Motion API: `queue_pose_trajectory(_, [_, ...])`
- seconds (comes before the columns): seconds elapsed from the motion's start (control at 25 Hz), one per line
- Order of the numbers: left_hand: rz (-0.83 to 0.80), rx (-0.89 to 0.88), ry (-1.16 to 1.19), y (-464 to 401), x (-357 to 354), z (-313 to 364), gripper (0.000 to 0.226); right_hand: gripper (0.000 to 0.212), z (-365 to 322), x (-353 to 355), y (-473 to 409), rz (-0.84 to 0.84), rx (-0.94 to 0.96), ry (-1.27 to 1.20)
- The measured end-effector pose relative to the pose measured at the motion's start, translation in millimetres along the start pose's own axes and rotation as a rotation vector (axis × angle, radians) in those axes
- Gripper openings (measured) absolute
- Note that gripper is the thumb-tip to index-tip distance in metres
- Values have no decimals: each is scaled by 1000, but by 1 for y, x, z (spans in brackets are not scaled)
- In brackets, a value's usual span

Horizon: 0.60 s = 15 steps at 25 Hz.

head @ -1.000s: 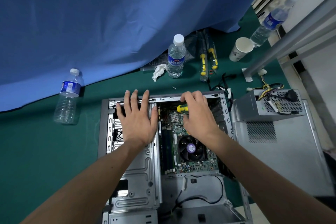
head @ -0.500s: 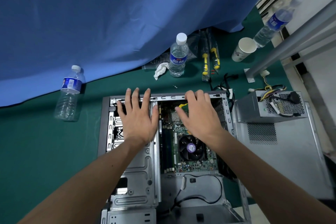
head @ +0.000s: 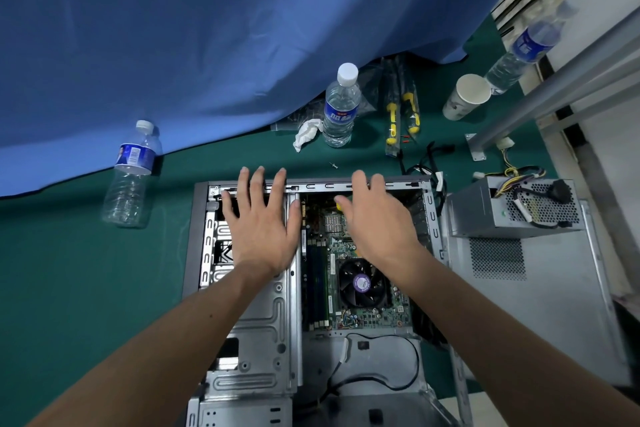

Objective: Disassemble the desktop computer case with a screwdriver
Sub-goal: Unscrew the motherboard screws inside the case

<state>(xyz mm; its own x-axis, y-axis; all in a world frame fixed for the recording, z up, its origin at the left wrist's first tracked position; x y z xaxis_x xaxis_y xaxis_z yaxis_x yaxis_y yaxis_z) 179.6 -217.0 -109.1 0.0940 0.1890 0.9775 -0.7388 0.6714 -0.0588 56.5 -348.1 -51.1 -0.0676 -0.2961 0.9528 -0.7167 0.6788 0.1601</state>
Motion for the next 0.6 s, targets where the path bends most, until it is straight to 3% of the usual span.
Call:
queue_pose_trajectory(0.08, [-3,0,1,1,0,0,56,24,-10,4,-6,13,131,-35])
queue_pose_trajectory(0.24, [-2,6,1,0,1,0,55,42,-27,8,-5,-31,354,-186])
queue_pose_trajectory(0.36, [0,4,4,0,1,0,56,31,-31,1,1,-25,331,-84])
queue_pose_trajectory(0.48, [0,2,1,0,0,0,56,40,-27,1,-5,34,146,159])
queue_pose_trajectory(0.6, [9,2,7,1,1,1,55,24,-31,7,-9,24,227,146])
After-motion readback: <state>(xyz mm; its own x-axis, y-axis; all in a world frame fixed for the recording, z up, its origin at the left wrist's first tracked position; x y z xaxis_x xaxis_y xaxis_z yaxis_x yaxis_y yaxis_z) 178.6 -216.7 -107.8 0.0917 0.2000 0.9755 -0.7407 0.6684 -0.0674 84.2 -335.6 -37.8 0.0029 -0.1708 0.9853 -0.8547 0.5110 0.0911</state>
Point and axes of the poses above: each hand's wrist, its own y-axis away from the middle knuckle, its own x-axis out of the back of the hand, z = x × y, the point moved 5 cm from there along -y, towards the middle knuckle, and after that the axes turned 3 degrees about z, right-handed, at the moved point
